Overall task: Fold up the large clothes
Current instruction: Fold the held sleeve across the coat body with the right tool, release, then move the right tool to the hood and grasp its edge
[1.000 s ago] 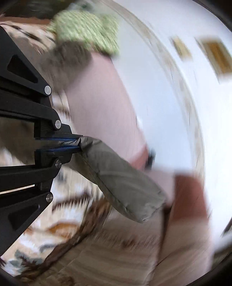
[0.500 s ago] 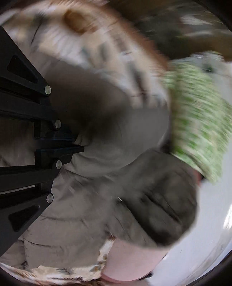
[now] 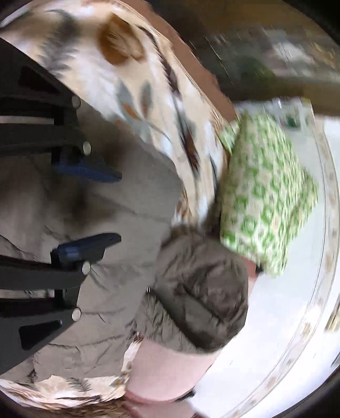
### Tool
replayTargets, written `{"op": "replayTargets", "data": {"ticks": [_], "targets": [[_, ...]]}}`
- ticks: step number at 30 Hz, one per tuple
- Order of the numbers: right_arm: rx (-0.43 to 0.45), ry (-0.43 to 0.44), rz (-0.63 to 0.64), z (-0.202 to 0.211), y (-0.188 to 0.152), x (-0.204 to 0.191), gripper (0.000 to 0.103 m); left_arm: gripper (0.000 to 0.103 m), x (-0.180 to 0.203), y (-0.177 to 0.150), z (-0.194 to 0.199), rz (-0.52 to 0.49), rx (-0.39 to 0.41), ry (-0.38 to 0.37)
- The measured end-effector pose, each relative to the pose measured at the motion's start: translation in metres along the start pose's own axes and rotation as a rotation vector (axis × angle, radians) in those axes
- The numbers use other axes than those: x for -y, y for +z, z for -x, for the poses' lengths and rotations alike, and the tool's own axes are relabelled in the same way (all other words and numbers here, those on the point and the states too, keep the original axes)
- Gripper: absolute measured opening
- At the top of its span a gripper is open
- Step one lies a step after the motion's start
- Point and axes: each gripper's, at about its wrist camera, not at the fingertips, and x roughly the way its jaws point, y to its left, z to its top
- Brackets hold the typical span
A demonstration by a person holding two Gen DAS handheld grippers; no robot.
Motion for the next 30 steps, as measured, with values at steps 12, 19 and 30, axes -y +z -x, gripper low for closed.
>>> {"op": "replayTargets", "data": {"ticks": [12, 19, 30], "targets": [[-0.243, 0.252, -0.056, -0.039, -0.009, -0.004, 0.019, 0.076, 0.004, -0.003, -0.013, -0.103, -0.063, 0.015], [-0.186, 0.191, -0.353, 0.078, -0.087, 0.138, 0.063, 0.076, 0.011, -0.024, -0.011, -0.204, -0.180, -0.112], [-0.261, -0.054, -0.776, 0.187, -0.276, 0.351, 0.087, 0.076, -0.019, -0.115, -0.012, -0.164, -0.539, -0.352]]}}
